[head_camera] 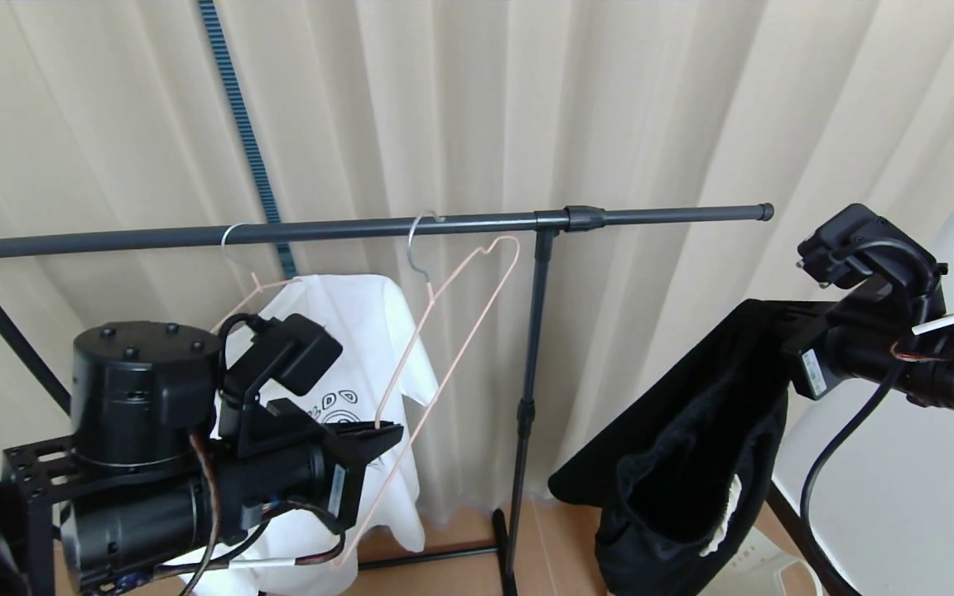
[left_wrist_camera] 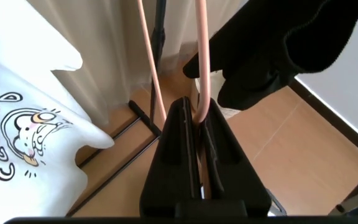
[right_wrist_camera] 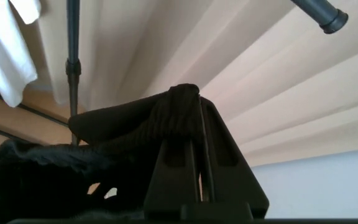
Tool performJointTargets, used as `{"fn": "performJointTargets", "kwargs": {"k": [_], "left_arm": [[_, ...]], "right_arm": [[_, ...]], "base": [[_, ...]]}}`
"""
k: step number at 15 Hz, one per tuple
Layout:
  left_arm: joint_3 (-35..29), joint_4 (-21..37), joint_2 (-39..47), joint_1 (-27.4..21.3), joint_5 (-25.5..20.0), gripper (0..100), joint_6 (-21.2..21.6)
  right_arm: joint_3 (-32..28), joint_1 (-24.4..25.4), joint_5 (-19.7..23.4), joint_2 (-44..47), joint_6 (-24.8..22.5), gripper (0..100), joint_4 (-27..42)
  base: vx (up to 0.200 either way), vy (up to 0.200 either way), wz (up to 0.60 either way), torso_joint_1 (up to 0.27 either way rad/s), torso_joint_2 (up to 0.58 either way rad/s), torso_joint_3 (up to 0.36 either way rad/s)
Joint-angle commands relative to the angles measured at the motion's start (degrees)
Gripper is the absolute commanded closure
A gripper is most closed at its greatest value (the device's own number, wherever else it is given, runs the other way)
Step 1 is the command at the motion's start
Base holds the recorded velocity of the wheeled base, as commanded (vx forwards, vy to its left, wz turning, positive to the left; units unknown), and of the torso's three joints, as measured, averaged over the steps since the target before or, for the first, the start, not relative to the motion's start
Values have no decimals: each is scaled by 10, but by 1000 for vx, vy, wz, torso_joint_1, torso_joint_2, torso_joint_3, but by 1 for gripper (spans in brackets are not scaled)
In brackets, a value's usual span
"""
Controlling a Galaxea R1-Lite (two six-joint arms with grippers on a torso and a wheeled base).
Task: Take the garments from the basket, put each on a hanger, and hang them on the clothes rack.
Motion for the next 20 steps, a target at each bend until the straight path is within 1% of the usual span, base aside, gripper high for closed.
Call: {"fn": "performJointTargets", "kwargs": {"k": [1,2,3,4,6,8,9,11,14,18,20], "left_arm": [[53,-19,-45,19,-28,100,17],[81,-25,-66,28,-50,100,36],[99,-25,-79,34,-70,100,49],[118,-25,-93,39,-99,100,65],[142,-25,-110,46,-137,100,90],[154,-26,-112,45,-155,100,103],[156,-25,-112,43,-166,100,109],[159,-25,-109,41,-195,100,116],[154,-25,-106,23,-217,100,116],[153,-25,-96,5,-217,100,116],[149,-25,-88,-7,-217,100,116]], "right_arm": [[-3,14,-2,4,10,100,-1],[-10,21,-2,7,30,100,-1],[-14,26,-9,8,38,100,-3],[-13,32,-28,16,39,100,-16],[-8,44,-79,42,39,100,-66],[-2,57,-124,72,41,100,-121],[0,61,-132,80,42,100,-137],[2,69,-133,84,42,100,-144],[1,82,-134,85,53,100,-145],[-5,86,-134,85,59,100,-146],[-11,86,-134,86,71,100,-145]], "base": [[0,0,0,0,0,0],[0,0,0,0,0,0],[0,0,0,0,0,0],[0,0,0,0,0,0],[0,0,0,0,0,0],[0,0,0,0,0,0],[0,0,0,0,0,0],[0,0,0,0,0,0],[0,0,0,0,0,0],[0,0,0,0,0,0],[0,0,0,0,0,0]]}}
